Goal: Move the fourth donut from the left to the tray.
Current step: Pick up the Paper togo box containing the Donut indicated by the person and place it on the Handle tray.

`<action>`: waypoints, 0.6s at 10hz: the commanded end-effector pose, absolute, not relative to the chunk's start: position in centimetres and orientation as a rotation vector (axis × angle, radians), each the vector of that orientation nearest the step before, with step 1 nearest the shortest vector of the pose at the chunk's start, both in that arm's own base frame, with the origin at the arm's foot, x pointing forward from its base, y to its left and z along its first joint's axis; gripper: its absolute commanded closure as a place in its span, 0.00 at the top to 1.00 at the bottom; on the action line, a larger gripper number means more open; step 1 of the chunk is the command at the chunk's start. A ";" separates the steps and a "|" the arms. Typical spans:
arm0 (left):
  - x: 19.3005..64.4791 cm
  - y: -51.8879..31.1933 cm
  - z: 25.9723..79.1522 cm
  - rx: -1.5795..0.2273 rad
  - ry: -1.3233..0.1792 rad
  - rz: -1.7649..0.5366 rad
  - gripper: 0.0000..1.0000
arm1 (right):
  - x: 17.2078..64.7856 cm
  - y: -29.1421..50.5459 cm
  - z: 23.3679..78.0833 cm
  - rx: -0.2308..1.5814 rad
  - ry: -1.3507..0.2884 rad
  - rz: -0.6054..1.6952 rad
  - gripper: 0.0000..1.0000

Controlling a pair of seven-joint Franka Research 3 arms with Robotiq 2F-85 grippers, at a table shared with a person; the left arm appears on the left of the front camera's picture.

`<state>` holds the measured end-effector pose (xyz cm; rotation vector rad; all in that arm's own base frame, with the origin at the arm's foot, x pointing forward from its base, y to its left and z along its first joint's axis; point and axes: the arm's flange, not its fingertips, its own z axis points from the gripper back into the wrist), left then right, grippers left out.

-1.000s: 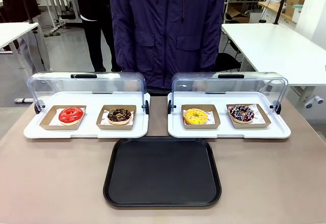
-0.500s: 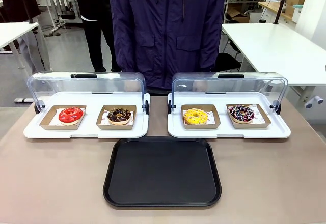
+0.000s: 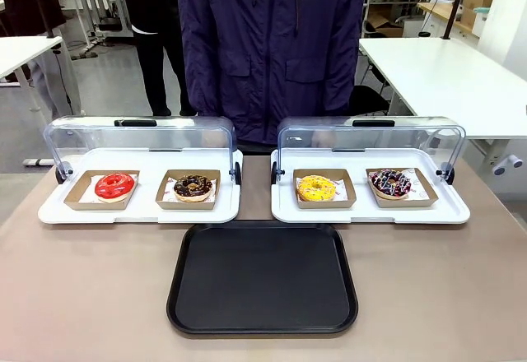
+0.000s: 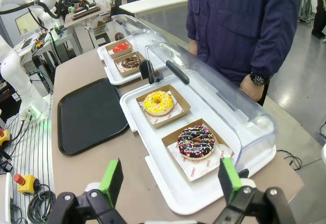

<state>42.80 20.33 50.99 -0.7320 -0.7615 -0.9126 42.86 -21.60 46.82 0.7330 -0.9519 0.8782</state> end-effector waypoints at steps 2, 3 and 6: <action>42.4 20.2 51.1 -0.732 -0.775 -0.918 1.00 | 42.9 -21.5 46.9 0.737 -0.962 0.886 1.00; 42.4 20.2 51.1 -0.732 -0.775 -0.918 1.00 | 42.9 -21.5 46.9 0.737 -0.962 0.886 1.00; 42.4 20.2 51.1 -0.732 -0.775 -0.918 1.00 | 42.9 -21.5 46.9 0.737 -0.962 0.886 1.00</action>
